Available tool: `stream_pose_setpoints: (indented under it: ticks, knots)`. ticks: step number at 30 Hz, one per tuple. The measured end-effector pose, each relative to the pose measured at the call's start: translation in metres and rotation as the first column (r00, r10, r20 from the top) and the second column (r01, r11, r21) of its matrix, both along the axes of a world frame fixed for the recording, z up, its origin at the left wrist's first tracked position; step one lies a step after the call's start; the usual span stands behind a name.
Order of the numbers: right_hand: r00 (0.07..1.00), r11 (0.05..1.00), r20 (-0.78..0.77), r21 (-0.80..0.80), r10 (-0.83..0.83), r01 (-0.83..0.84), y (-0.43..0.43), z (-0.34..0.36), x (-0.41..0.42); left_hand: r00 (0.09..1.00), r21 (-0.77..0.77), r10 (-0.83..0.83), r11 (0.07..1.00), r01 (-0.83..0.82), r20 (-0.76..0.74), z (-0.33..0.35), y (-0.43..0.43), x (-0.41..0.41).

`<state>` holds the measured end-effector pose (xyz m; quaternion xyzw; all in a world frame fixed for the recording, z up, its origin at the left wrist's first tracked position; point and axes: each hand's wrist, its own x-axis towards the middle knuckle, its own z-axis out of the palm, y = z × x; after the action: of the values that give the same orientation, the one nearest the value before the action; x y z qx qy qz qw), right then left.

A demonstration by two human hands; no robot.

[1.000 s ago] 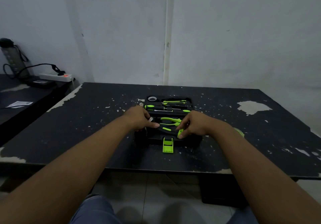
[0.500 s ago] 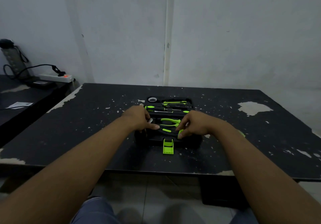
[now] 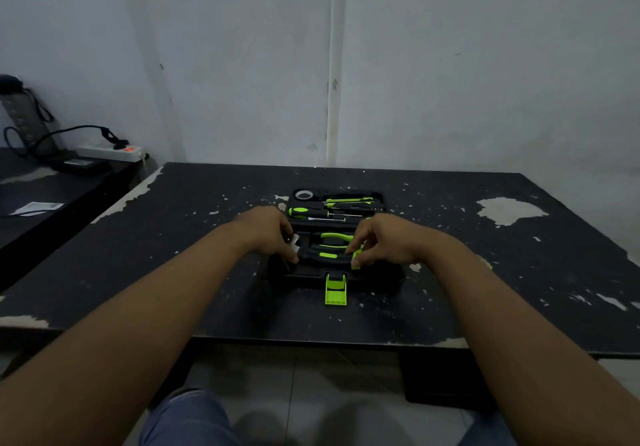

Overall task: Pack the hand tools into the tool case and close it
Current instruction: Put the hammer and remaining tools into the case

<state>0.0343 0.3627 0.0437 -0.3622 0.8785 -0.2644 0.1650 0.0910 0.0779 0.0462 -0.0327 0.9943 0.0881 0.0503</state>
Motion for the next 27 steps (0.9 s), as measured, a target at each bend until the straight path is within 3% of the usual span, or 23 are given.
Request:
stream_pose_setpoints:
  ticks: [10,15,19,21,27]
  knots:
    - [0.997,0.999,0.07,-0.031,-0.018,0.02,0.0,-0.005,0.0,0.999,-0.178,-0.018,0.984,0.023,0.029,0.011,0.01,0.005]
    - [1.0,1.0,0.014,-0.027,-0.011,0.012,0.002,-0.006,-0.002,0.999,-0.198,-0.003,0.98,0.011,0.042,0.011,0.012,0.007]
    - [0.997,0.979,0.07,-0.195,-0.044,0.057,0.004,-0.008,-0.004,1.0,-0.209,-0.006,0.978,0.009,0.017,0.013,0.011,0.01]
    - [0.994,0.969,0.088,-0.229,-0.072,0.09,0.008,-0.005,-0.005,1.0,-0.193,0.001,0.981,-0.001,0.0,0.016,0.009,0.011]
    - [0.984,0.991,0.165,-0.099,-0.067,0.084,0.012,-0.008,-0.012,0.999,0.024,0.047,0.999,-0.047,0.0,0.005,0.005,0.011]
